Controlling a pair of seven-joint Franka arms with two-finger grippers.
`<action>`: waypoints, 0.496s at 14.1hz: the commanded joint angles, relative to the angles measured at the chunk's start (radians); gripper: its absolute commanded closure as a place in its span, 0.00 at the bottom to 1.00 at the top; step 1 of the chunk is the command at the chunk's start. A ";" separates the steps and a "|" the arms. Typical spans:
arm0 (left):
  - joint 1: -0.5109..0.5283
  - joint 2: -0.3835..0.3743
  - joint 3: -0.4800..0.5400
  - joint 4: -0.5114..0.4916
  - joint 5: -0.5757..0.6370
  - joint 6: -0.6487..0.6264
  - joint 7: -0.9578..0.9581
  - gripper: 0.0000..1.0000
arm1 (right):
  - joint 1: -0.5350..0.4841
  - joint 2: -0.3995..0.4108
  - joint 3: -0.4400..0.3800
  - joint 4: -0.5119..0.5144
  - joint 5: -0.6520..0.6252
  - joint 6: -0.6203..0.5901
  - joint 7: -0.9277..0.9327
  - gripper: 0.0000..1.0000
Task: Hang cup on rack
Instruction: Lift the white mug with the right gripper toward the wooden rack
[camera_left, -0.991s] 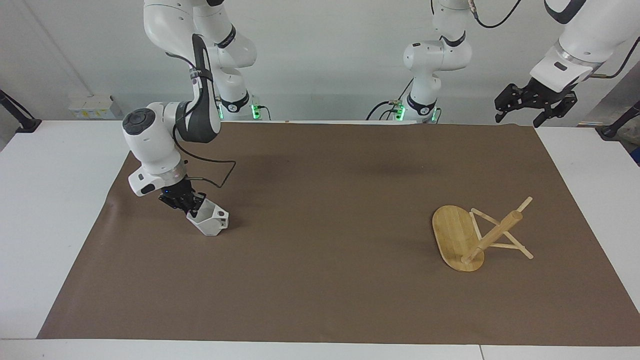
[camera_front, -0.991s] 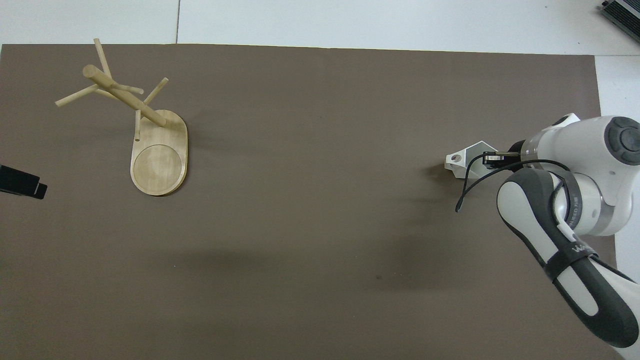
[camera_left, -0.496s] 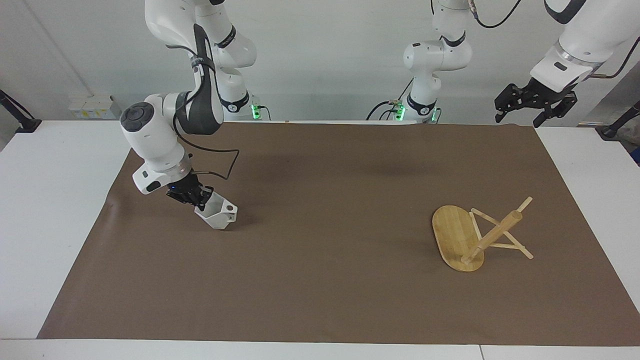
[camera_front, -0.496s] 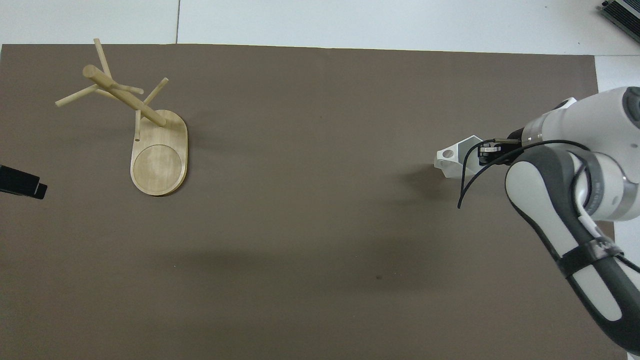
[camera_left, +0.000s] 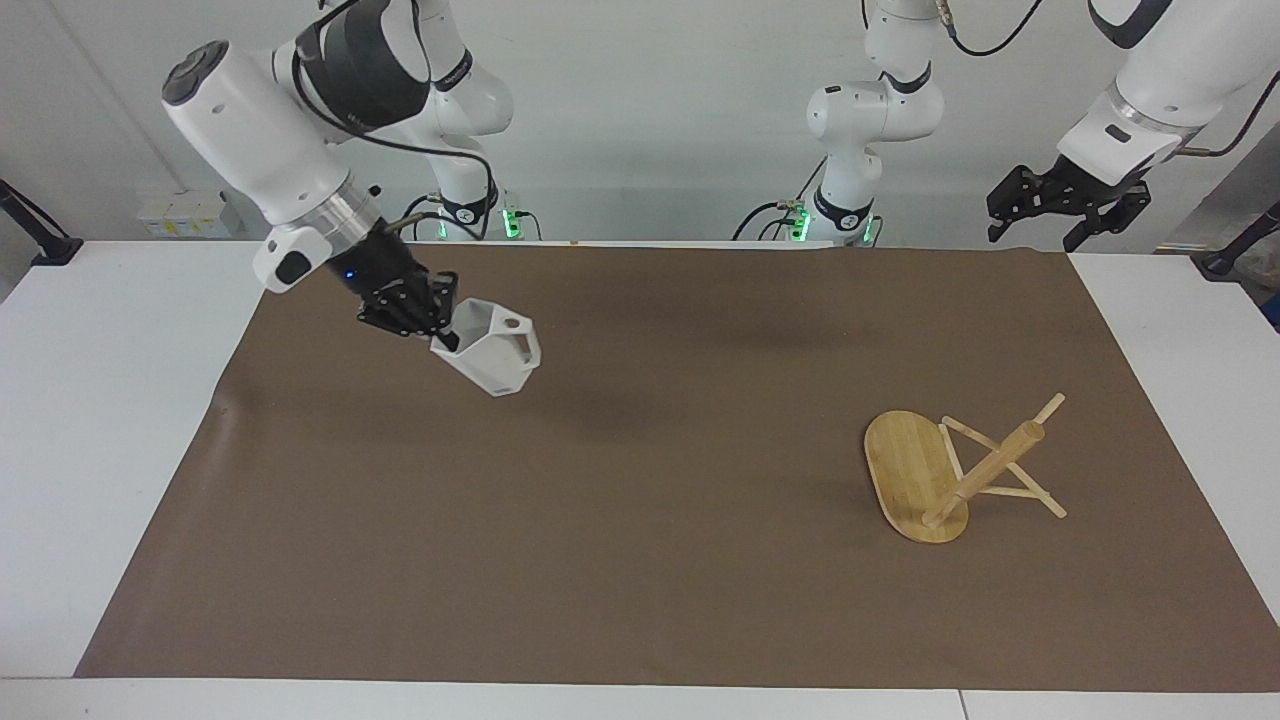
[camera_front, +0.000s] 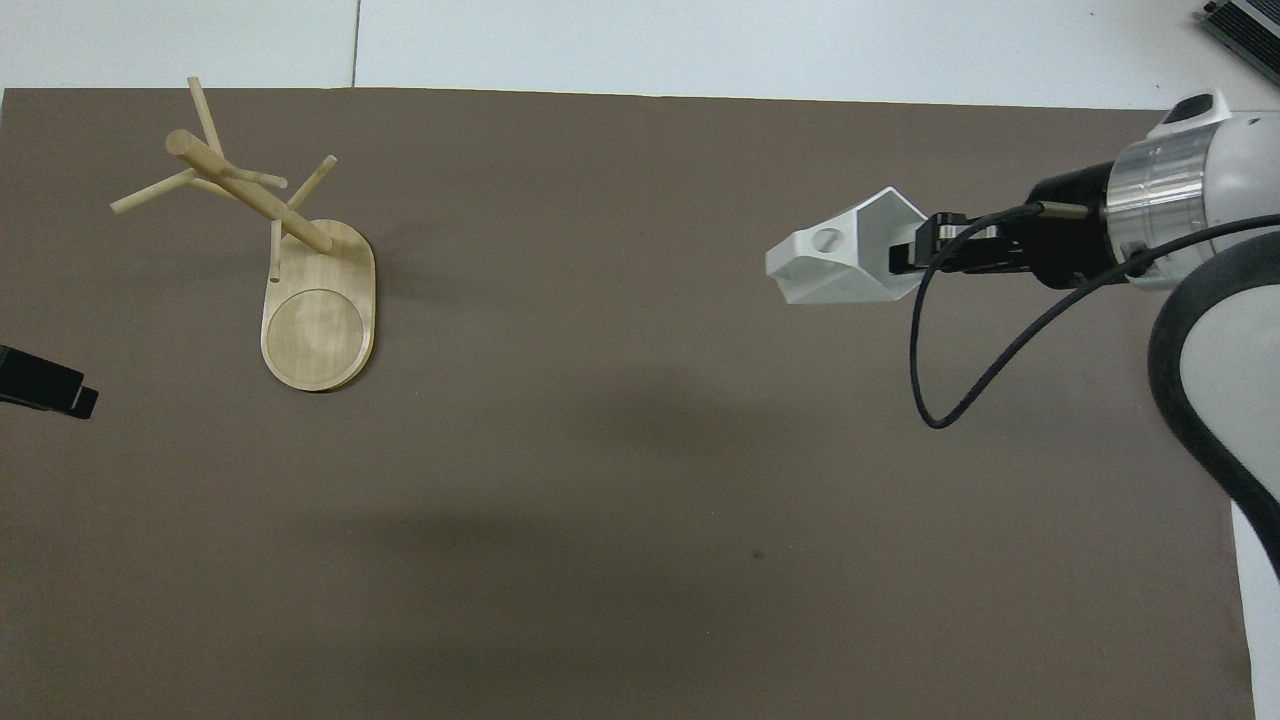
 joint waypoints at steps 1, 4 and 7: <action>-0.008 -0.025 -0.012 -0.021 0.001 0.000 -0.015 0.00 | -0.010 0.013 0.046 0.017 0.153 -0.003 -0.014 1.00; -0.028 -0.024 -0.024 -0.024 -0.002 0.039 -0.044 0.00 | -0.010 0.011 0.152 0.016 0.268 0.063 -0.002 1.00; -0.019 -0.025 -0.023 -0.024 -0.002 0.033 -0.044 0.00 | -0.010 0.002 0.231 0.002 0.311 0.086 0.164 1.00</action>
